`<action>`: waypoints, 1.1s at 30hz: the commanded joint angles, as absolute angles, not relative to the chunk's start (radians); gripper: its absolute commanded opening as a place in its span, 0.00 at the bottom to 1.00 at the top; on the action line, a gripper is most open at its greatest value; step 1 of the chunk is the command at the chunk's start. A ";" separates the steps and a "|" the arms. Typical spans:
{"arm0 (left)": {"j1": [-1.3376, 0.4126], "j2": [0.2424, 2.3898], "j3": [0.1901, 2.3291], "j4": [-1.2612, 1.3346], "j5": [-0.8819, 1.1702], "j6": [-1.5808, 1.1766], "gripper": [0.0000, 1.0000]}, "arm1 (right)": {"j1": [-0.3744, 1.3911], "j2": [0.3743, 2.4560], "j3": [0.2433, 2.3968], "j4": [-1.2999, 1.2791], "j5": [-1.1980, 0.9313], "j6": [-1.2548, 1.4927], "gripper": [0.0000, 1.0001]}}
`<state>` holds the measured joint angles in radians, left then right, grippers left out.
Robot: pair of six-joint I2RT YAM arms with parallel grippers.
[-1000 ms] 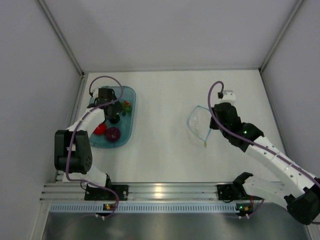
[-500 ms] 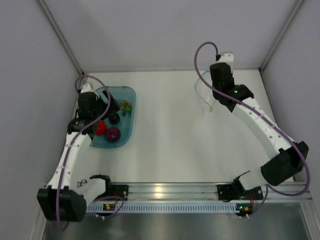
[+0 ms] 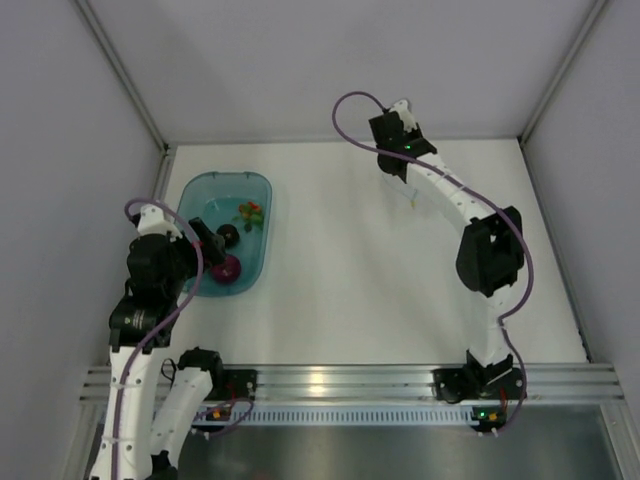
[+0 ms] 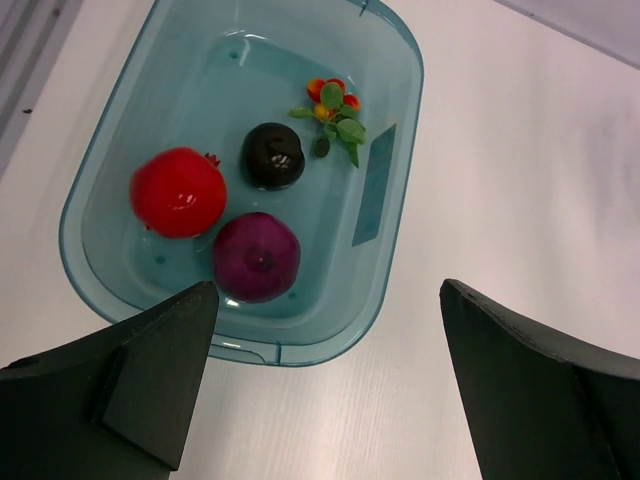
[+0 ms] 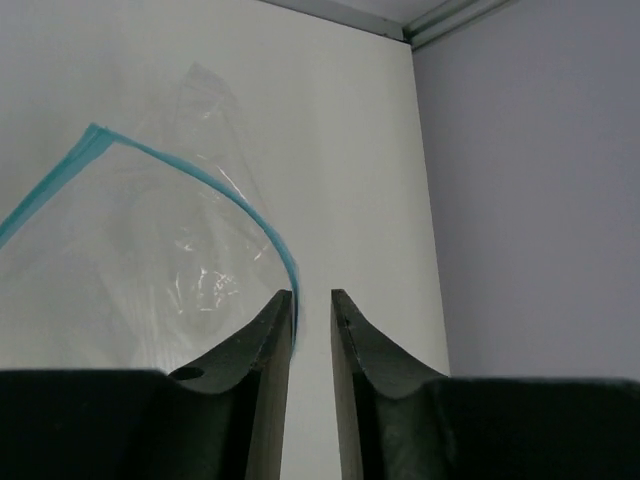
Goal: Open the zip-top bag and remove the fake food
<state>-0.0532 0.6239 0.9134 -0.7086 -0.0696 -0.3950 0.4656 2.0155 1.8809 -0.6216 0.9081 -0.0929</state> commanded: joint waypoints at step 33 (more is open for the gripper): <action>-0.051 0.624 0.862 -0.675 -0.169 -0.367 0.98 | 0.572 0.588 0.838 -0.462 0.508 0.169 0.99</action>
<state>-0.0532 0.6319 0.8673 -0.7105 -0.1730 -0.3851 0.5777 0.6418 0.8673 -0.4767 0.5072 0.1589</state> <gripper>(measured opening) 0.982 0.993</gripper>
